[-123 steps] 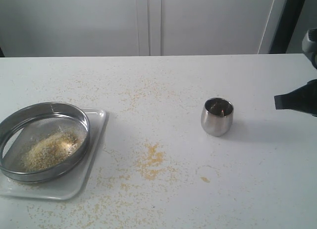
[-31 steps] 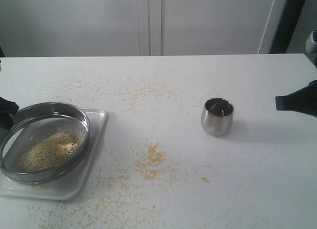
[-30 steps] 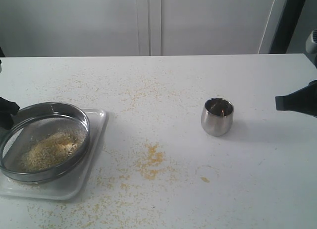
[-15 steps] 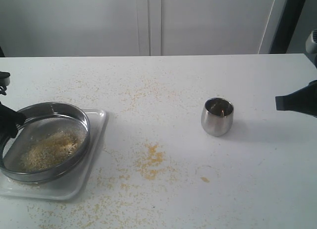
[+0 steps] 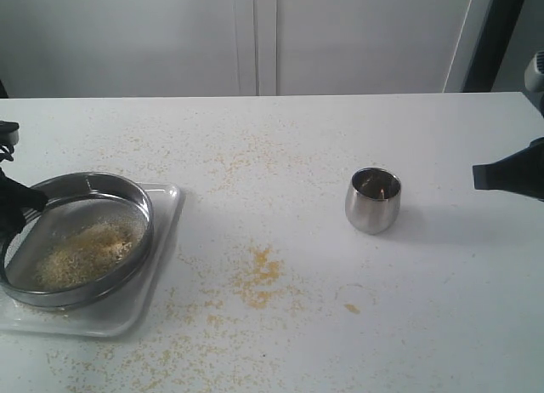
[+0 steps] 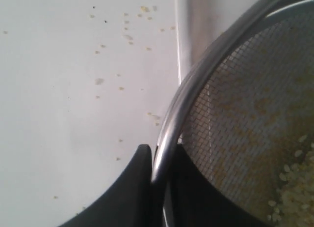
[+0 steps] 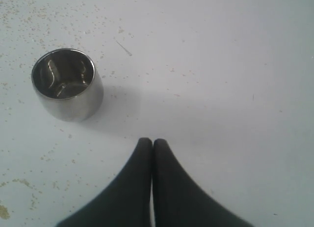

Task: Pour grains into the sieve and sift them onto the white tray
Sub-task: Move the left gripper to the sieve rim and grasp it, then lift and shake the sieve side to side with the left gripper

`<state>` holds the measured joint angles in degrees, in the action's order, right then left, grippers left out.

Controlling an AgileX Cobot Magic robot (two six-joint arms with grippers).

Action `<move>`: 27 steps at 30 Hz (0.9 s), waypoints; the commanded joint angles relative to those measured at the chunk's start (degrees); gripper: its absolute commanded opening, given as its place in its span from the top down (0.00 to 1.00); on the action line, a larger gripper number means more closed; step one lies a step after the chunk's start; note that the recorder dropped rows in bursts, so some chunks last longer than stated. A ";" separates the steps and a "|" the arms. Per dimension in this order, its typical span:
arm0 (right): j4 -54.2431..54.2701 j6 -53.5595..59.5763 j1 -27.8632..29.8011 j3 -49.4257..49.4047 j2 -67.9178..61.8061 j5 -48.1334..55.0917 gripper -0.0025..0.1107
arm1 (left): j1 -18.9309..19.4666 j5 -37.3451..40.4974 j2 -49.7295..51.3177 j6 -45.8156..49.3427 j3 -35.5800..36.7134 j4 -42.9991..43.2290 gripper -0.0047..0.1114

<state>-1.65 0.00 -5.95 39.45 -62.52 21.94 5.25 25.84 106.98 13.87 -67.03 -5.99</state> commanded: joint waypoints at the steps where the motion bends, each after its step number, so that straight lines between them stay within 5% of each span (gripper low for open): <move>1: 0.06 0.00 0.35 -0.23 0.37 -0.69 0.98 | -0.25 1.87 0.26 -0.38 0.28 0.43 0.92; 16: 0.06 0.00 0.35 -0.23 0.37 -0.69 0.98 | -0.25 7.31 -5.21 -1.67 -0.51 -4.20 0.96; 27: 0.06 0.00 0.35 -0.23 0.37 -0.69 0.98 | 3.68 10.83 -5.72 -0.84 -0.51 -10.14 0.96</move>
<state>-1.65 0.00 -5.95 39.45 -62.52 21.94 8.32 34.60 102.59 12.91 -67.14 -13.79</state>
